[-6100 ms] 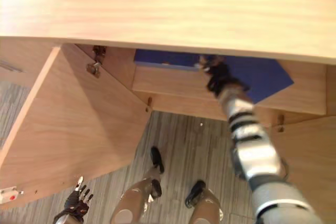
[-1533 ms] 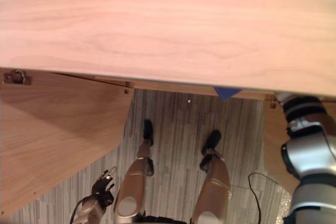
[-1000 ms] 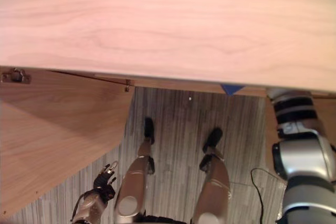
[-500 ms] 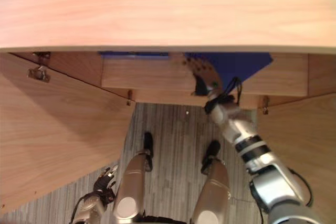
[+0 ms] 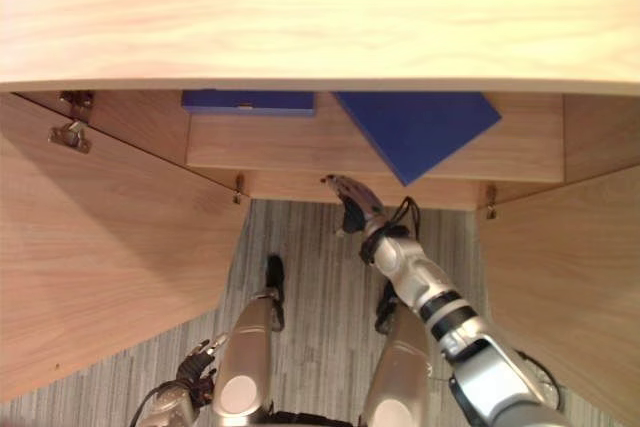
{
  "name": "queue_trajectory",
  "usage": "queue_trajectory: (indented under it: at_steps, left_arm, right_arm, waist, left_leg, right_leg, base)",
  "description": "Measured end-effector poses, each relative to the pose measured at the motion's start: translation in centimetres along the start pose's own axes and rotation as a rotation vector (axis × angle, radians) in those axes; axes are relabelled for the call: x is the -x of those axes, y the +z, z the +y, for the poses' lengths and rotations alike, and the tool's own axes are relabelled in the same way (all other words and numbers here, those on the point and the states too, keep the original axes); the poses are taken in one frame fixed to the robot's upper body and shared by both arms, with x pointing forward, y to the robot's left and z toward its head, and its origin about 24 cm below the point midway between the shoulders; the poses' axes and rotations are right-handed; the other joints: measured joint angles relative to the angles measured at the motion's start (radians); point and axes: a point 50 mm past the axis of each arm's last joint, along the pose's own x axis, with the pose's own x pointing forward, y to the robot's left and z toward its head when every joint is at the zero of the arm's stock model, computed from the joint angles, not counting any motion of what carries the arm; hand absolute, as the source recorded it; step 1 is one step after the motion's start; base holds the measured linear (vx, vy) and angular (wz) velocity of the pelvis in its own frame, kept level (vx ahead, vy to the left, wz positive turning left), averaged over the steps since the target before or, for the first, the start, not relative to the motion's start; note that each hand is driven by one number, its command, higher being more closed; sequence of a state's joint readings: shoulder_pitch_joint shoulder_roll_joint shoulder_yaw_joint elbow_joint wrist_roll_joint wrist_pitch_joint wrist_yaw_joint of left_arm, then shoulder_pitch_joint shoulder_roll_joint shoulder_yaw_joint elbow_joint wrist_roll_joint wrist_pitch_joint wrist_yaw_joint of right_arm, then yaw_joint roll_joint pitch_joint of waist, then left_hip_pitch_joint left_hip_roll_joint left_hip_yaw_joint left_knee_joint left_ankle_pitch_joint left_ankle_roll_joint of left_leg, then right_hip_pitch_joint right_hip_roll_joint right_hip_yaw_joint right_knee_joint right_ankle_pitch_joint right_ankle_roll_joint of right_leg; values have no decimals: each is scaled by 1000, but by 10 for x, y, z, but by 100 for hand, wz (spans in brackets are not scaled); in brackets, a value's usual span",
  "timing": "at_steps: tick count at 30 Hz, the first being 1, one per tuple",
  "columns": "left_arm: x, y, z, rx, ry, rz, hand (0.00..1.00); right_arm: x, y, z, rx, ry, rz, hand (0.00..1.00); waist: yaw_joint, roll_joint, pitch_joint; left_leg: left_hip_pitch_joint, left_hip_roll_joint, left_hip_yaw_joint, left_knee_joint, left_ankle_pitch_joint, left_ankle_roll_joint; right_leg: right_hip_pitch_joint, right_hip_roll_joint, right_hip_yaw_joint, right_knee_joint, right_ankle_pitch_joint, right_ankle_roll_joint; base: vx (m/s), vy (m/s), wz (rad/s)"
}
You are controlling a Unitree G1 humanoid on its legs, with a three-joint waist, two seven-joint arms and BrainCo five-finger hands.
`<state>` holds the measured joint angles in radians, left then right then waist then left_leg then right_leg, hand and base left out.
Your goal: Walk over to the cabinet, pick up the folder, carry it to the office cabinet, place the folder inside the office cabinet, then close the office cabinet door
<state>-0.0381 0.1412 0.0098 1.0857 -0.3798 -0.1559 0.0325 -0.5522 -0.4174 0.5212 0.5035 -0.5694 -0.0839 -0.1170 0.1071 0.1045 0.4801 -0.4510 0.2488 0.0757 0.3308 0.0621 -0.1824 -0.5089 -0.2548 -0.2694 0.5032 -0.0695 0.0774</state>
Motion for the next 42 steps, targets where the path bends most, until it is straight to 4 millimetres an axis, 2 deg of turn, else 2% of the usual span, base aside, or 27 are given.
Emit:
queue_trajectory:
  at_steps: [2,6,8,12,16,21,27,30,33,36,40,42]
  left_arm:
    - [0,0,1,-6,0,3,0]
    - [-1,3,-2,-17,-6,-5,0]
    - [-2,6,-3,-22,-8,-15,0]
    - [-3,10,-4,-13,-5,-29,0]
    - [-4,13,-5,-5,-6,-39,0]
    - [-5,21,-8,20,-16,-69,0]
    - [-5,24,-9,44,-20,-83,0]
    - [-5,30,-11,54,-30,-107,0]
    - [-5,33,-16,63,-44,-122,0]
    - [-5,32,-18,72,-50,-118,0]
    - [-5,32,-18,87,-49,-116,0]
    - [-5,33,-19,87,-53,-118,0]
  right_arm:
    - [1,-4,6,5,30,19,0]
    - [2,-26,13,-45,63,131,0]
    - [1,-42,4,-145,0,224,0]
    - [0,-66,-31,-324,-200,349,0]
    - [3,-81,-42,-432,-276,409,0]
    - [1,-94,-65,-556,-374,466,0]
    - [4,-102,-69,-565,-381,499,0]
    - [5,-107,-81,-549,-386,499,0]
    - [9,-116,-99,-511,-396,527,0]
    - [19,-130,-122,-488,-443,572,0]
    - [27,-138,-146,-480,-492,599,0]
    - [30,-139,-165,-465,-530,592,0]
  waist:
    - [0,-1,0]
    - [4,-1,0]
    - [8,-1,0]
    - [9,0,0]
    - [9,0,0]
    - [13,0,-1]
    - [13,2,0]
    - [13,6,2]
    - [16,22,6]
    - [22,45,6]
    - [27,52,7]
    - [31,63,10]
  left_leg:
    - [0,2,0,0,-2,-2]
    - [-1,2,2,-10,-3,0]
    - [-3,2,3,-12,-3,0]
    - [-15,-1,3,-15,-1,1]
    - [-20,-5,4,-37,8,5]
    - [-23,-8,18,-63,15,7]
    - [-28,-7,26,-85,24,0]
    - [-32,-7,29,-85,24,0]
    - [-38,-6,29,-85,24,1]
    - [-53,-5,29,-85,25,4]
    - [-59,-4,36,-109,36,10]
    - [-75,0,39,-120,44,12]
  right_leg:
    - [1,3,0,-3,0,0]
    - [-4,3,-1,-7,0,0]
    - [-8,3,-1,-5,0,0]
    - [-26,-2,0,6,1,-4]
    - [-38,-5,-1,2,1,-4]
    - [-50,-3,2,-23,10,-1]
    - [-51,6,2,-62,31,-3]
    - [-51,8,2,-69,37,-5]
    - [-51,12,1,-85,47,-3]
    - [-52,18,-1,-116,67,-1]
    - [-52,29,-1,-166,98,0]
    - [-57,40,-2,-206,123,-1]
  base:
    - [60,-6,-3]
    - [62,-7,-1]
    - [44,-3,0]
    - [37,0,1]
    - [43,2,2]
    - [56,15,-4]
    - [92,23,-4]
    - [82,22,-2]
    - [34,22,-3]
    - [9,23,-2]
    - [19,43,-7]
    - [34,59,-8]
